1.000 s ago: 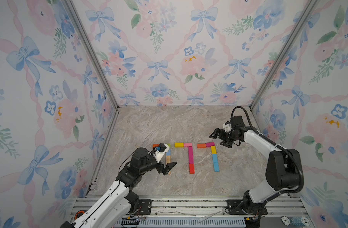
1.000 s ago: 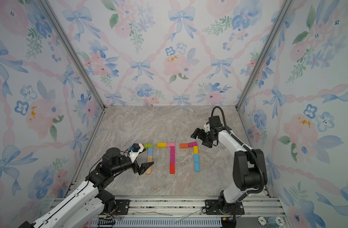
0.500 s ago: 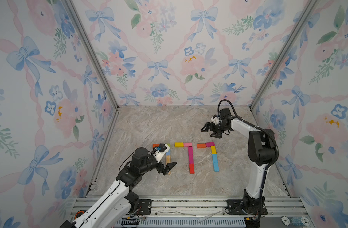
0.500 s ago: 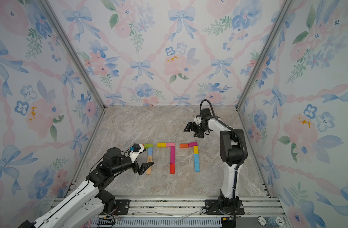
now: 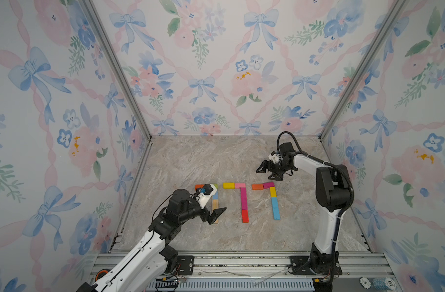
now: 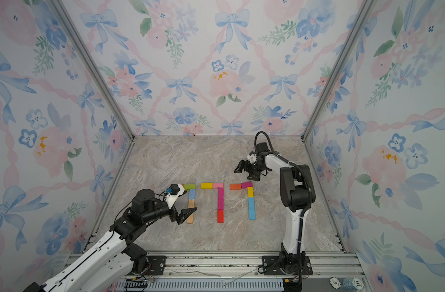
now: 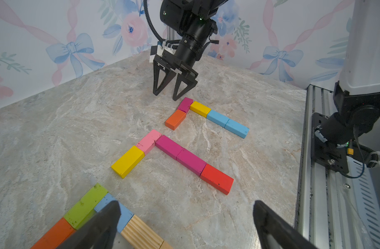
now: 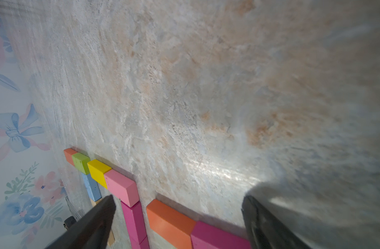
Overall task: Assemble the number 7 with building blocks
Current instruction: Adjust the building block at the center of the board.
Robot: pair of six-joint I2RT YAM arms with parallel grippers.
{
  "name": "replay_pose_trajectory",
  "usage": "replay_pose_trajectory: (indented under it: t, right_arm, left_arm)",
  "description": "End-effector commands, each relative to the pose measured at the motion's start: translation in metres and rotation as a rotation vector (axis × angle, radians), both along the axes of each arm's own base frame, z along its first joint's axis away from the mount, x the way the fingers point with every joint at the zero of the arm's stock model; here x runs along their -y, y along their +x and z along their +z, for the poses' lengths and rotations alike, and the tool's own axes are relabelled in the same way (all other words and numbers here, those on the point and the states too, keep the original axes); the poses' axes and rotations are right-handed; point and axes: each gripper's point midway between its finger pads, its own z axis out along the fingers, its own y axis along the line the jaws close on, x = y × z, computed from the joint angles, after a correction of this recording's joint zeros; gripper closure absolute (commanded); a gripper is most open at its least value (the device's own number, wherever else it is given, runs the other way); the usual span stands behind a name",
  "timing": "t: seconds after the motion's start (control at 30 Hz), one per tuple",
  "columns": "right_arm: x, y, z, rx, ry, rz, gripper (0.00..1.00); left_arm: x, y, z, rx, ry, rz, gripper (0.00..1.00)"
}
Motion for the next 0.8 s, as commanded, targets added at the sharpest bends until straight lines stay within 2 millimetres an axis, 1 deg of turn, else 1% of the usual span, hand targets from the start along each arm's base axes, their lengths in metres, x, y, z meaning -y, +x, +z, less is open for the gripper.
replay_pose_trajectory:
  t: [0.0, 0.17, 0.77]
  right_arm:
    - [0.007, -0.020, -0.017, -0.076, -0.028, -0.010, 0.06]
    - [0.011, -0.024, -0.019, -0.075, -0.034, -0.020, 0.06]
    - [0.017, -0.033, -0.019, -0.074, -0.055, -0.036, 0.07]
  left_arm:
    - [0.000, -0.002, -0.005, -0.005, 0.015, -0.007, 0.02]
    - [0.000, -0.002, -0.004, -0.003, 0.014, -0.007, 0.02]
    - [-0.001, -0.001, -0.003, 0.001, 0.012, -0.004, 0.02]
